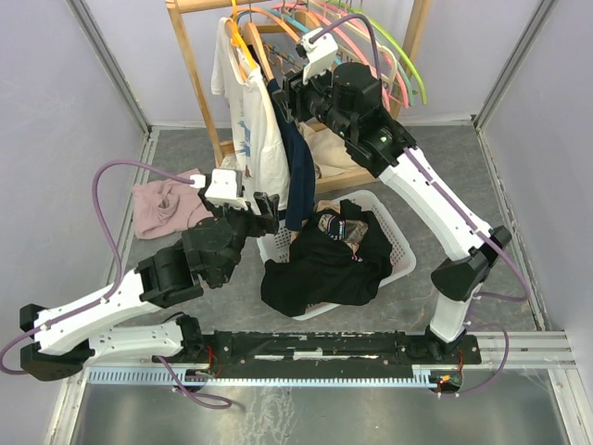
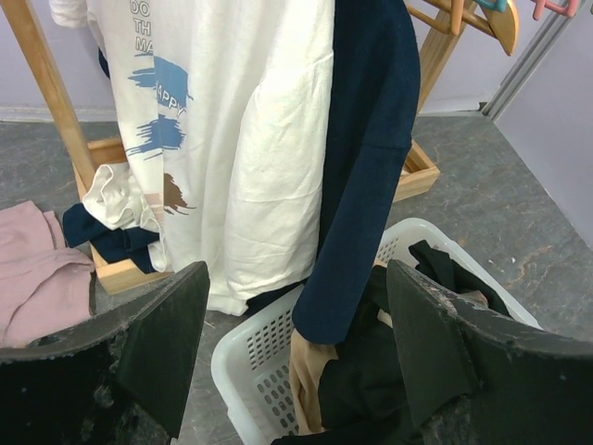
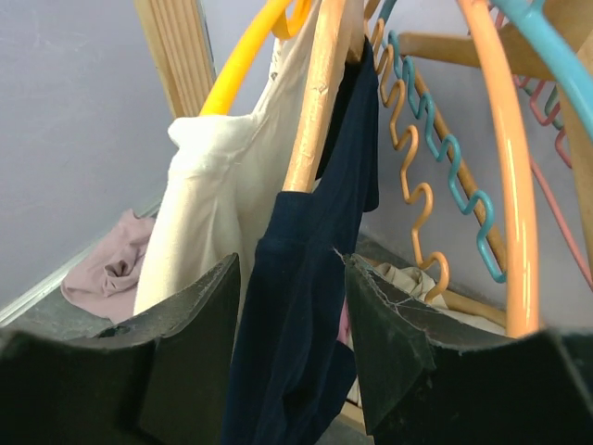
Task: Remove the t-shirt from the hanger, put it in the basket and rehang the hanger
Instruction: Pick up the hanger from the clothesline.
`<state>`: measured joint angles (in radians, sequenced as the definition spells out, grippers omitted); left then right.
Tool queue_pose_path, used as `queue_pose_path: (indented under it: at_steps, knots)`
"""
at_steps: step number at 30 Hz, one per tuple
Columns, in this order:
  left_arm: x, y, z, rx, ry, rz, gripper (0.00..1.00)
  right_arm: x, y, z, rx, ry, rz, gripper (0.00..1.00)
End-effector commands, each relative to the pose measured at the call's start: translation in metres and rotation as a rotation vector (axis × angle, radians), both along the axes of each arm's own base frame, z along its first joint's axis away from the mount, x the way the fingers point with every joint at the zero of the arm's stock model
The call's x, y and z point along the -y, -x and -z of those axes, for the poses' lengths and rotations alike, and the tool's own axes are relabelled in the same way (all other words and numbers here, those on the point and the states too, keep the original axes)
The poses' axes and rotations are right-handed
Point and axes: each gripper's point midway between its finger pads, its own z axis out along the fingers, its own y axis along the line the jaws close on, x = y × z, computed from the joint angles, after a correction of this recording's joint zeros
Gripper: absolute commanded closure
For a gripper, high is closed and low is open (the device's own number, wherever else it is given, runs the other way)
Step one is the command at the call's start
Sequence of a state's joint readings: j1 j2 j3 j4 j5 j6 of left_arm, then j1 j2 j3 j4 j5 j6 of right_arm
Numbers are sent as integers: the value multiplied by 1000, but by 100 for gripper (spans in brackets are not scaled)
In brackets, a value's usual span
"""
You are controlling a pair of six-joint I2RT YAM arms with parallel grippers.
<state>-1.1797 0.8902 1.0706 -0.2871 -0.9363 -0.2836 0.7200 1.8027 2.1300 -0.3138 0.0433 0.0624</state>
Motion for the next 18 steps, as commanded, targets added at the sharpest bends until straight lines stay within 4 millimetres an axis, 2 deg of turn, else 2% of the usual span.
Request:
queue_pose_path:
  at_steps: [1,15,18]
  knots:
    - [-5,2,-19,23,59,-7,17,0,-1,-24,44,-40,8,44]
    - [-17,5,-17,25,79,-20,17,-20,-29,2,-14,-45,38,44]
    - [-18,5,-17,25,81,-21,17,-20,-33,2,-13,-47,54,47]
